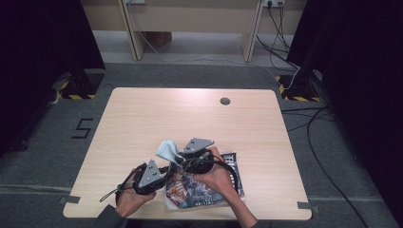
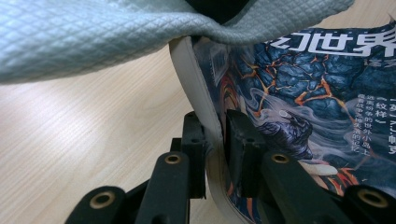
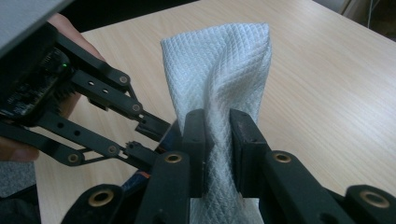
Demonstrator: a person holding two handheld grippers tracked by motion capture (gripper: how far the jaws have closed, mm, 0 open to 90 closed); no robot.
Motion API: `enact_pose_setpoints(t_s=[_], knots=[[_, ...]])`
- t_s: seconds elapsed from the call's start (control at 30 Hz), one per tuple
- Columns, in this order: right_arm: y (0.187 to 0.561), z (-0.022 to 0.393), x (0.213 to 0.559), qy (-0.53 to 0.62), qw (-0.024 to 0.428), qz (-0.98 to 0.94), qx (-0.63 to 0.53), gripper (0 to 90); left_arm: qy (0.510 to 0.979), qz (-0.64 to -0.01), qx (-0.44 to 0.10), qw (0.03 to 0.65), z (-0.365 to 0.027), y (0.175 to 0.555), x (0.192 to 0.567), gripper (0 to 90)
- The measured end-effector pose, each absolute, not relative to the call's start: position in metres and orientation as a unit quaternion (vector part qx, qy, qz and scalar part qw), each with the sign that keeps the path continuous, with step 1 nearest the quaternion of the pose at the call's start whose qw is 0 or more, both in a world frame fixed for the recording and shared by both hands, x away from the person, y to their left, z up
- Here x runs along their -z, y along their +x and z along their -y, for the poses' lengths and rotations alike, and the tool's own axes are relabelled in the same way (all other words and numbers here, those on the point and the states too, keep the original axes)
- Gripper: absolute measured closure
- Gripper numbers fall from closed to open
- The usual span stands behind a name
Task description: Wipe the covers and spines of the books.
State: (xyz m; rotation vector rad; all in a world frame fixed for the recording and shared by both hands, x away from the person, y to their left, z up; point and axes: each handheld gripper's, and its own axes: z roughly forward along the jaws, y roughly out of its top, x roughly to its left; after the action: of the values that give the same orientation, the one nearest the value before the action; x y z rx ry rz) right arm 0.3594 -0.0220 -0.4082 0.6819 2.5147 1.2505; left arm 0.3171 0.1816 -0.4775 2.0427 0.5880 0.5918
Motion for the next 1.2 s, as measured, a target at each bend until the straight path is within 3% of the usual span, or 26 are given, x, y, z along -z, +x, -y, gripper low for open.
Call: enact_pose_setpoints(t_s=[0.4, 0.7, 0.87, 1.2], knots=[[0.369, 0.037, 0.412, 0.255, 0.12, -0.864, -0.417, 78.1, 0.827, -0.236, -0.239, 0.451, -0.181, 0.318, 0.478, 77.6], [0.359, 0.024, 0.406, 0.229, 0.122, -0.869, -0.421, 77.8, 0.828, -0.233, -0.244, 0.449, -0.18, 0.315, 0.477, 77.7], [0.378, 0.047, 0.417, 0.272, 0.092, -0.86, -0.422, 77.3, 0.828, -0.237, -0.239, 0.449, -0.181, 0.317, 0.478, 77.4], [0.403, 0.095, 0.435, 0.337, 0.085, -0.855, -0.385, 77.2, 0.828, -0.233, -0.243, 0.448, -0.181, 0.316, 0.477, 77.1]])
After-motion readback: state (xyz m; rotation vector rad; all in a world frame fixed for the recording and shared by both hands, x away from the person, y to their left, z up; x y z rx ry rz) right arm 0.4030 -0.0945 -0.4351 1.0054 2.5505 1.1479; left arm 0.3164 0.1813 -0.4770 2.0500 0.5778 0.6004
